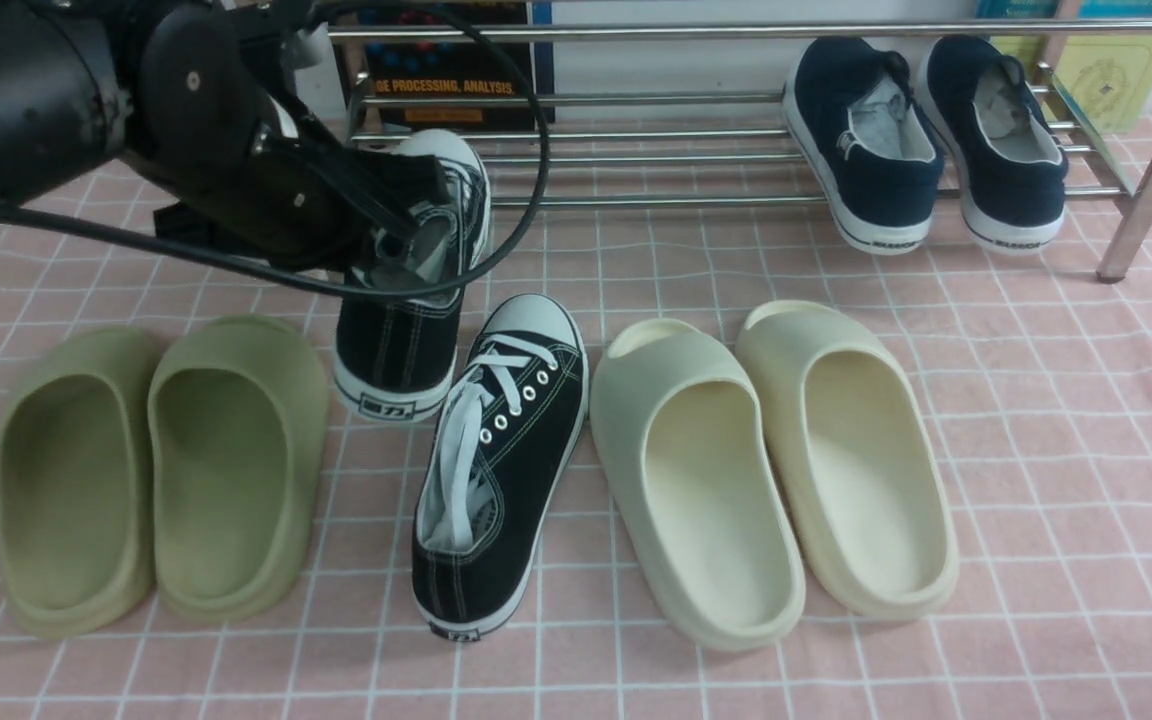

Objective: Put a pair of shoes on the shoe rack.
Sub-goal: Use the left arm to put a shoe into the shoe rack

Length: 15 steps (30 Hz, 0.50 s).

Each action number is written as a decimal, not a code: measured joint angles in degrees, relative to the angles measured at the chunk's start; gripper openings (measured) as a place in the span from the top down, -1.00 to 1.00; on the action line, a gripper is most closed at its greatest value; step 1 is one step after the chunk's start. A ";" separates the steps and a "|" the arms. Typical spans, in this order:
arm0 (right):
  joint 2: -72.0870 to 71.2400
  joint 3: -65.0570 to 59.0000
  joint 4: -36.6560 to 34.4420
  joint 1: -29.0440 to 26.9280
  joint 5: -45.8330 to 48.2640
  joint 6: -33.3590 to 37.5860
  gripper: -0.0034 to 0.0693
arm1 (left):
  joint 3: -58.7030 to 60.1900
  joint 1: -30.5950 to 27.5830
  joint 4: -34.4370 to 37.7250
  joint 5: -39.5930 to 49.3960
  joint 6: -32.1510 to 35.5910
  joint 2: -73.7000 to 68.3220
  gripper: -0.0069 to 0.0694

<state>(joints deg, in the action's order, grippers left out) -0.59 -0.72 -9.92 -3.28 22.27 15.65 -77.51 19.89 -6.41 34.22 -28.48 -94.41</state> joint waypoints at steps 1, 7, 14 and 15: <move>0.00 0.00 0.00 0.00 0.00 0.00 0.25 | 0.00 0.00 0.00 -1.75 -0.14 -0.68 0.79; 0.00 0.00 0.00 0.00 0.00 0.00 0.25 | -4.19 -0.07 -0.49 -11.34 -0.44 -7.73 0.79; 0.00 0.00 0.00 0.00 0.00 0.00 0.25 | -16.79 -0.84 -3.57 -11.99 -0.44 -18.41 0.79; 0.00 0.00 0.00 0.00 0.00 0.00 0.25 | -19.25 -1.20 -3.98 -11.95 -0.44 -19.87 0.79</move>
<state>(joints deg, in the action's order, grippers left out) -0.59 -0.72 -9.92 -3.28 22.27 15.65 -96.76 18.69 -10.39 22.28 -28.92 -114.28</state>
